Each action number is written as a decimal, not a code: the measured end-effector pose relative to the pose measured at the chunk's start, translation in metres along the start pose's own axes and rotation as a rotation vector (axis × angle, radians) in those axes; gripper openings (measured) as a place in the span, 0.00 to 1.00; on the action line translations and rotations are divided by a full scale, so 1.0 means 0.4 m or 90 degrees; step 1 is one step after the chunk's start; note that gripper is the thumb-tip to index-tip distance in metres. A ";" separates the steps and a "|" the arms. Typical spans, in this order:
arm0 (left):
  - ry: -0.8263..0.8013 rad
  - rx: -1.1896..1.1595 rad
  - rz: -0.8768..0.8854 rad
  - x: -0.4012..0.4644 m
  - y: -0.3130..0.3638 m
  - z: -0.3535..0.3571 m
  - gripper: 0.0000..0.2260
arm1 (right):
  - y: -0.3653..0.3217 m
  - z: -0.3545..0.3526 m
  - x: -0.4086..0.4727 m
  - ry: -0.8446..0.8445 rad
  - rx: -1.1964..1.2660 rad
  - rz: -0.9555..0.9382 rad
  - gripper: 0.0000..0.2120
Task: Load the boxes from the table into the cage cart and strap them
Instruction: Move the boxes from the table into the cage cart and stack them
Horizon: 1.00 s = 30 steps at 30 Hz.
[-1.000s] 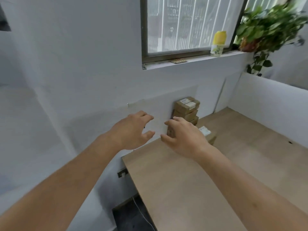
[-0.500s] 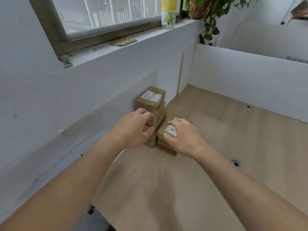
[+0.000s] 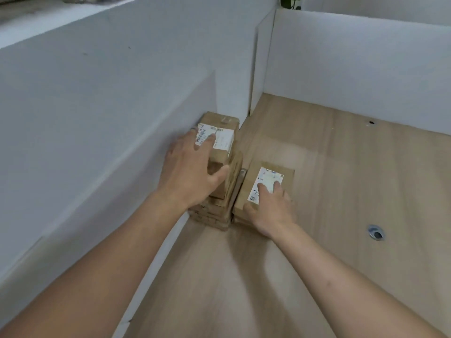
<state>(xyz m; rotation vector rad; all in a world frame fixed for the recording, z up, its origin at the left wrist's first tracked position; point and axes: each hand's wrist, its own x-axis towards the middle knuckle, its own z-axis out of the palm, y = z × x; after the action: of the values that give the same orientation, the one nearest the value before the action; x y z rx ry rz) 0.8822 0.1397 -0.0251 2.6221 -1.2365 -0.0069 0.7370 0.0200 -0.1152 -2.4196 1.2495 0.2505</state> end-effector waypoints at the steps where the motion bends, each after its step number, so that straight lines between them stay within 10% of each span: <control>1: -0.005 -0.003 -0.011 0.009 -0.002 0.016 0.35 | -0.001 0.025 0.019 -0.006 -0.004 0.031 0.37; 10: 0.058 -0.072 -0.083 0.029 0.017 0.045 0.30 | -0.006 0.122 0.118 -0.009 0.048 0.180 0.60; 15: -0.041 -0.058 -0.126 0.036 0.044 0.030 0.43 | 0.022 0.123 0.120 -0.026 0.069 0.191 0.61; 30: -0.076 -0.115 -0.147 0.015 0.063 0.014 0.35 | 0.086 0.082 0.033 0.060 0.089 0.156 0.55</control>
<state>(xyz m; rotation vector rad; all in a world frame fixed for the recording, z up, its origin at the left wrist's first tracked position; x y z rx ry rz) 0.8663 0.1186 -0.0244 2.6189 -0.9119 -0.3062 0.7175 0.0065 -0.1586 -2.1820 1.5531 0.1133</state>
